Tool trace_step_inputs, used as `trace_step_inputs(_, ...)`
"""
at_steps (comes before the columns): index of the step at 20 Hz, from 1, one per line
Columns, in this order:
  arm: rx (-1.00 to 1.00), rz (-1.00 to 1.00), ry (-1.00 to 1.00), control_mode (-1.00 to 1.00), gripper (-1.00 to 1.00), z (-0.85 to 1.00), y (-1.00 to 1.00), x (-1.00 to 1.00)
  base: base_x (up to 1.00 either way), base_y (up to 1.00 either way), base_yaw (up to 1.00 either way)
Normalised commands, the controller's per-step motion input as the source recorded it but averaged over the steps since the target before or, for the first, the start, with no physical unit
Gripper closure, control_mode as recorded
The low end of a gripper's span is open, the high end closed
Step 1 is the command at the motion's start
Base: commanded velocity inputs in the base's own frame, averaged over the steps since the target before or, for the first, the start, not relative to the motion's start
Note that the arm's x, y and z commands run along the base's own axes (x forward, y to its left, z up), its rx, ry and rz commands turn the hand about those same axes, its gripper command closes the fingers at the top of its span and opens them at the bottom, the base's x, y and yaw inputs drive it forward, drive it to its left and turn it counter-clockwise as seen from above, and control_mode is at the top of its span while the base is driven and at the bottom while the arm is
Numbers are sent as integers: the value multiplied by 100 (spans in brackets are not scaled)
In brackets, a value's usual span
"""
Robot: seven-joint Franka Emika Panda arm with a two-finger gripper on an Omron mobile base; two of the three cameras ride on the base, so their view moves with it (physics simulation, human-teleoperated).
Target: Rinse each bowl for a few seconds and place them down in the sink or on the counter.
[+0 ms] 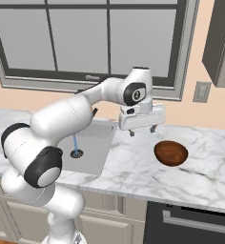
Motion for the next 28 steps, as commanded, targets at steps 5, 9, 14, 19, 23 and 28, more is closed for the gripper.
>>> trace_step_inputs(5, 0, -5, 1, -100, -100, -37, 14, 1, 0, 0, 0)
trace_step_inputs(9, 0, -1, 0, -100, -100, -38, 0, 2, 0, 0, 0)
trace_step_inputs(14, 0, 0, 0, -100, -100, -28, 0, 5, 0, 0, 0)
trace_step_inputs(19, 0, 0, 0, -100, -100, -22, 0, 9, 0, 0, 0)
trace_step_inputs(23, 0, 0, 0, -100, -100, -20, 0, 16, 0, 0, 0)
trace_step_inputs(28, 0, 0, 0, -100, -100, -13, -2, 18, 0, 0, 0)
